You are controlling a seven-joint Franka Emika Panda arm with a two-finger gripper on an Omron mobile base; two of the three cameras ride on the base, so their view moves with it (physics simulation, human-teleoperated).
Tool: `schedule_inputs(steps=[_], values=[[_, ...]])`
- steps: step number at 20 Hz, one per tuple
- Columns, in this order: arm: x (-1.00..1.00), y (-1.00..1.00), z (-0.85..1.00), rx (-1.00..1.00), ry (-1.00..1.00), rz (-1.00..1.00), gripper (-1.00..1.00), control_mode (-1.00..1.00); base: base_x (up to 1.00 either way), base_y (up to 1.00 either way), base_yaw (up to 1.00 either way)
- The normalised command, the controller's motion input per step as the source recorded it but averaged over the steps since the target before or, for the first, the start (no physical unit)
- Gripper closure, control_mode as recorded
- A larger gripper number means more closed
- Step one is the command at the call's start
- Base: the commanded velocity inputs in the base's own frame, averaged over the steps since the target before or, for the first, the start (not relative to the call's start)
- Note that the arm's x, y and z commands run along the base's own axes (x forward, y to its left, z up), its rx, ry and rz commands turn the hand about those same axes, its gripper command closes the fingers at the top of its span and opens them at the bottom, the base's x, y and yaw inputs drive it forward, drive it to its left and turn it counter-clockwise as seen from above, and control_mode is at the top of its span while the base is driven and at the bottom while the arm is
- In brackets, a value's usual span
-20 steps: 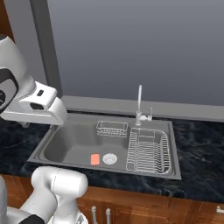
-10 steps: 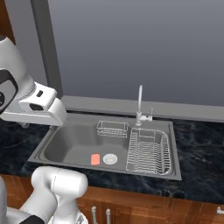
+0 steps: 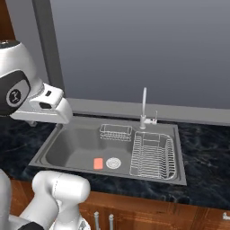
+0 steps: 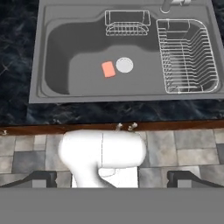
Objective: Pick up the bar soap and bar soap from the sink, and place them back in the cabinet, and close the cabinet doors.
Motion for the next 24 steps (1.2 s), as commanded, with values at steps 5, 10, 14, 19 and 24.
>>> schedule_inputs(steps=[5,10,14,19,24], values=[[0.43,0.06,-0.29,0.0,0.0,0.0,-1.0,-1.0,0.0,0.0,0.0],[0.42,0.0,-0.3,0.0,0.0,0.0,-1.0,-1.0,0.0,0.0,0.0],[0.38,0.0,-0.28,0.0,0.0,0.0,-1.0,-1.0,0.0,0.0,0.0],[0.4,0.0,-0.31,0.0,0.0,0.0,-1.0,-1.0,0.0,0.0,0.0],[0.36,0.0,-0.34,0.0,0.0,0.0,-1.0,-1.0,0.0,0.0,0.0]])
